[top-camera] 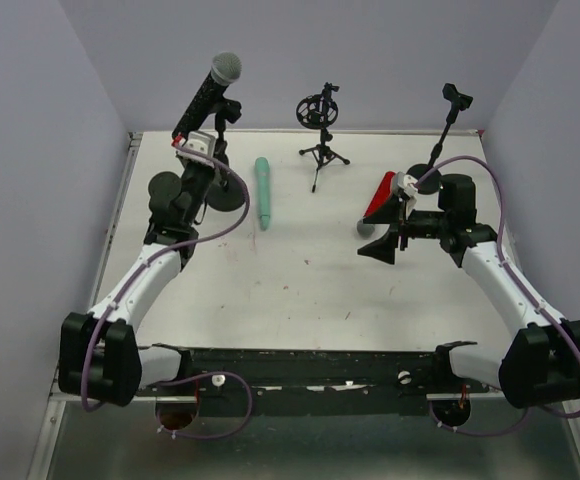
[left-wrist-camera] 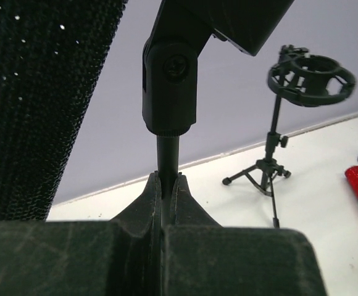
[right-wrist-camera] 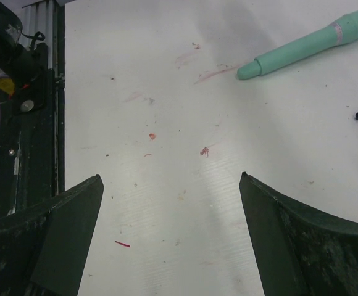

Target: Attach the microphones to the stand

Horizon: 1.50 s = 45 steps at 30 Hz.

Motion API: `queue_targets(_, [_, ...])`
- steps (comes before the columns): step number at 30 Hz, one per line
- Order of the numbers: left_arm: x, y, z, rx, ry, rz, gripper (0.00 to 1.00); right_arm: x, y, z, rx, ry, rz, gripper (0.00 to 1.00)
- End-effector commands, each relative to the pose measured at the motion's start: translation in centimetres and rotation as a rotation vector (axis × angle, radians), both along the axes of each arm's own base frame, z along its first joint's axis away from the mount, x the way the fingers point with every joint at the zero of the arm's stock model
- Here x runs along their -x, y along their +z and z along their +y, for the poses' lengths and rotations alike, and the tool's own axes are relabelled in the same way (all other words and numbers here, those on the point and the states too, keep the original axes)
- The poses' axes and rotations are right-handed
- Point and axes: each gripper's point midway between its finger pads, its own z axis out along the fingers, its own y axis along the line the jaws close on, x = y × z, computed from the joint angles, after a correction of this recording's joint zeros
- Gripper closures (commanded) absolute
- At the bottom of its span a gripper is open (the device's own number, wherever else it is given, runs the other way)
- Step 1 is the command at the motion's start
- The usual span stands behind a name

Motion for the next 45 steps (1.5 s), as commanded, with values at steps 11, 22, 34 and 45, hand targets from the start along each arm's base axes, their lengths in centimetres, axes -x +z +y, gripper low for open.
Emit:
queue_targets(11, [-13.9, 3.1, 7.0, 0.034, 0.103, -0.168, 1.0, -0.2, -0.3, 0.1, 0.006, 0.04, 0.048, 0.0])
queue_targets(22, [-20.8, -0.4, 9.4, 0.029, 0.11, -0.14, 1.0, -0.4, -1.8, 0.1, 0.028, 0.07, 0.118, 0.0])
queue_targets(34, [-22.5, -4.2, 9.1, 0.04, 0.073, -0.082, 1.0, -0.4, -2.1, 0.1, 0.031, 0.087, 0.131, 0.0])
queue_targets(45, [-21.4, -5.8, 9.3, 0.035, 0.088, -0.047, 0.77, -0.1, -1.6, 0.1, 0.03, 0.088, 0.108, 0.0])
